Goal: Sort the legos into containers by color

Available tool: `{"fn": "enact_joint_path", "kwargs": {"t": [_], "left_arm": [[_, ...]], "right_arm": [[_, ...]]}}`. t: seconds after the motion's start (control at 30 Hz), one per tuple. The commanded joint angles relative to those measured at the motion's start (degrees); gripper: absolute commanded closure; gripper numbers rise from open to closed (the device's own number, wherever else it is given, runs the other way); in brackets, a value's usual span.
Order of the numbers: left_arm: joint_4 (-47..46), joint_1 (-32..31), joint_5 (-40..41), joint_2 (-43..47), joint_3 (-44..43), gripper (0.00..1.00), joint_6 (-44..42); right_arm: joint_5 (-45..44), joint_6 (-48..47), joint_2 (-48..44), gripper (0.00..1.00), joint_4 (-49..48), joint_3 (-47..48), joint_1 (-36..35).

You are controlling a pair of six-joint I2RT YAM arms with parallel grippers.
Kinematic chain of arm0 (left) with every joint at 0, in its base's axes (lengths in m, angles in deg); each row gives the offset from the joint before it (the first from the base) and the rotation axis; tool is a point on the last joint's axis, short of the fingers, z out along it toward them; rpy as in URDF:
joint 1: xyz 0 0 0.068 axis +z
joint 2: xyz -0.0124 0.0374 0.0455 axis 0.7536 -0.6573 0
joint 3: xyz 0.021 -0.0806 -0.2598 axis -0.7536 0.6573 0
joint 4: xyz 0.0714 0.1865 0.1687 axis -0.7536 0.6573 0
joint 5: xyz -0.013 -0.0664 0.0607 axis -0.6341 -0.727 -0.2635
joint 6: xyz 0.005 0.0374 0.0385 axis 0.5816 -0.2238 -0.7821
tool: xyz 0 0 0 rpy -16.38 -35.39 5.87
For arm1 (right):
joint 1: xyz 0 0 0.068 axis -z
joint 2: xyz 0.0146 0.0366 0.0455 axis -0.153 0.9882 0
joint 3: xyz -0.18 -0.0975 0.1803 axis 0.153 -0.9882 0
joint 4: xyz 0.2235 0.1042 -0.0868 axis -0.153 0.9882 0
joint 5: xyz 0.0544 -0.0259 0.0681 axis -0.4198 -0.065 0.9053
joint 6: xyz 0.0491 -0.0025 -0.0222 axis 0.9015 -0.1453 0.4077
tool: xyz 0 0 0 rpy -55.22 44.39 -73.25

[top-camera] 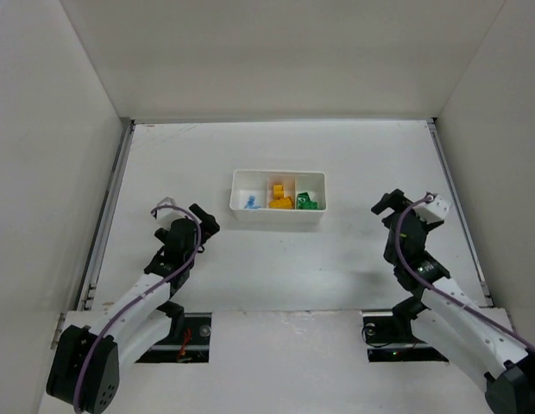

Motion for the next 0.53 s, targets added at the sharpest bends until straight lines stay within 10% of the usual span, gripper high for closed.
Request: {"fn": "enact_joint_path", "kwargs": {"t": [0.0,0.5], "left_arm": [[-0.82,-0.88,1.58,-0.88,-2.61,0.0,0.18],[-0.74,-0.53,2.8,-4.66,-4.02,0.0,-1.66]], "right_arm": [[7.75,3.8,3.71,0.0,0.67,-0.51,1.64],[5.99,13.04,21.21,0.0,-4.61,6.52,-3.36]]}}
